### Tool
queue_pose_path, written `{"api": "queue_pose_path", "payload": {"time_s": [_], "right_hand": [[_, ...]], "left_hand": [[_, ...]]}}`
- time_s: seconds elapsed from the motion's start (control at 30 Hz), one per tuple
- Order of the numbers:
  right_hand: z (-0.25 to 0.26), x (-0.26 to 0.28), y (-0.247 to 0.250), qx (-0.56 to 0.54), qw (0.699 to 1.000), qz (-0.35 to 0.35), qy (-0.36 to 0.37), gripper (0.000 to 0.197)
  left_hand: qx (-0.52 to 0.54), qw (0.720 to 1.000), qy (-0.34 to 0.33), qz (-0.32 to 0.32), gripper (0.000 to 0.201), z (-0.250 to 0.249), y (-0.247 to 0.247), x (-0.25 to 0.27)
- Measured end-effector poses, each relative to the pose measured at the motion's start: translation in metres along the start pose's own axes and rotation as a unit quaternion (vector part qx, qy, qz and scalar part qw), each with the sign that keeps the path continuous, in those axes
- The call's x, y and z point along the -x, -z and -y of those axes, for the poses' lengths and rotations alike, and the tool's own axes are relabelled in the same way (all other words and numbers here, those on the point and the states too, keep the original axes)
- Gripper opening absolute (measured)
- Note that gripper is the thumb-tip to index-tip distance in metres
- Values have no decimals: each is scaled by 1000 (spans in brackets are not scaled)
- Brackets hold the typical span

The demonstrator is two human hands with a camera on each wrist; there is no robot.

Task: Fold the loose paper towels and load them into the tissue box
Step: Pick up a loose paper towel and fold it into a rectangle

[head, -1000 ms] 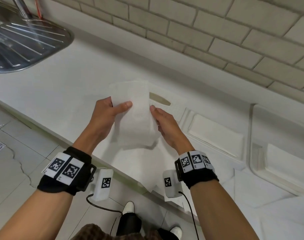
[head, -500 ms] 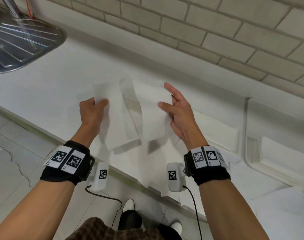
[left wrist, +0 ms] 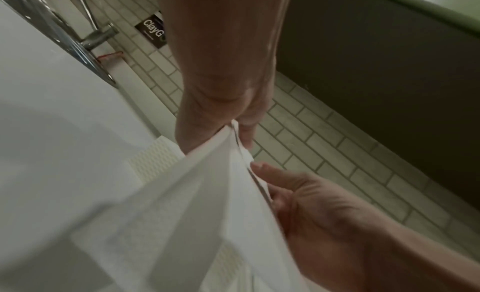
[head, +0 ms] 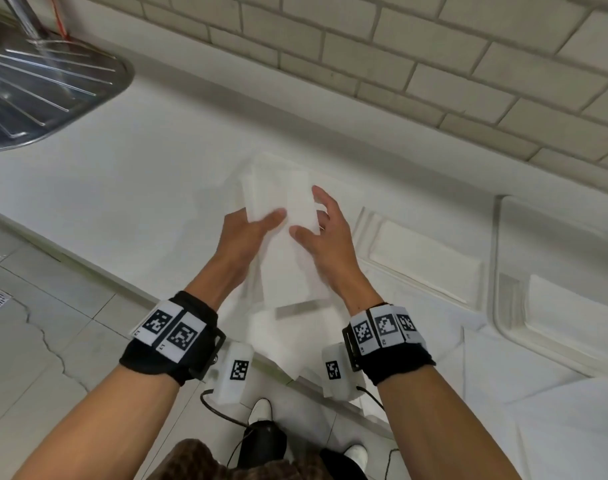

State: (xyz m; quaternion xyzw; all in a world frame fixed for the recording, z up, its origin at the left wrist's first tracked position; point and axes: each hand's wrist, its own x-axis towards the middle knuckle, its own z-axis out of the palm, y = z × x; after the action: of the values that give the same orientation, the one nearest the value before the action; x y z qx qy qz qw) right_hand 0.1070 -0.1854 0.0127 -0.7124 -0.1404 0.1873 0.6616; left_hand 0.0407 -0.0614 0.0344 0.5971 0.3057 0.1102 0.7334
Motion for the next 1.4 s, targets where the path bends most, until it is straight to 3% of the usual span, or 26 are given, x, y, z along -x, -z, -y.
{"api": "queue_pose_path", "payload": {"time_s": [0.07, 0.13, 0.2, 0.27, 0.33, 0.37, 0.57, 0.73, 0.87, 1.03, 1.1, 1.2, 1.3, 1.4], "right_hand": [[-13, 4, 3, 43, 999, -18, -25, 61], [-33, 8, 8, 165, 985, -13, -51, 52], [-50, 12, 13, 310, 946, 49, -84, 47], [-60, 16, 12, 429, 891, 120, -86, 59], [-63, 17, 8, 516, 842, 146, -58, 65], [-65, 16, 6, 532, 832, 149, -48, 61], [-61, 16, 8, 500, 850, 161, -33, 24], [-58, 18, 16, 430, 890, 144, -56, 51], [-58, 12, 24, 438, 883, 159, -61, 32], [-26, 15, 41, 230, 965, 113, -49, 14], [-4, 14, 47, 127, 981, 132, -58, 17], [25, 9, 50, 61, 989, 131, -32, 18], [45, 0, 45, 13, 998, 68, 9, 16], [50, -11, 35, 21, 999, -4, 40, 16]], "left_hand": [[-35, 997, -10, -75, 13, 6, 4, -6], [-69, 992, -31, -101, 16, 6, 11, -12], [-91, 988, -49, -111, 15, 4, 19, -17], [-105, 983, -78, -127, 11, 3, 23, -19], [-103, 980, -98, -142, 9, 3, 24, -20], [-101, 979, -103, -143, 8, 3, 25, -20], [-105, 981, -109, -122, 10, 7, 21, -13], [-87, 985, -94, -115, 11, 11, 23, -13], [-71, 986, -95, -113, 14, 14, 24, -11], [-51, 987, -103, -109, 16, 14, 21, -8], [-40, 991, -92, -88, 16, 12, 17, -7], [-37, 997, -62, -25, 16, 9, 8, -4], [-28, 998, -37, 41, 25, 4, 1, -1], [95, 992, -9, 78, 27, -2, -3, 0]]}}
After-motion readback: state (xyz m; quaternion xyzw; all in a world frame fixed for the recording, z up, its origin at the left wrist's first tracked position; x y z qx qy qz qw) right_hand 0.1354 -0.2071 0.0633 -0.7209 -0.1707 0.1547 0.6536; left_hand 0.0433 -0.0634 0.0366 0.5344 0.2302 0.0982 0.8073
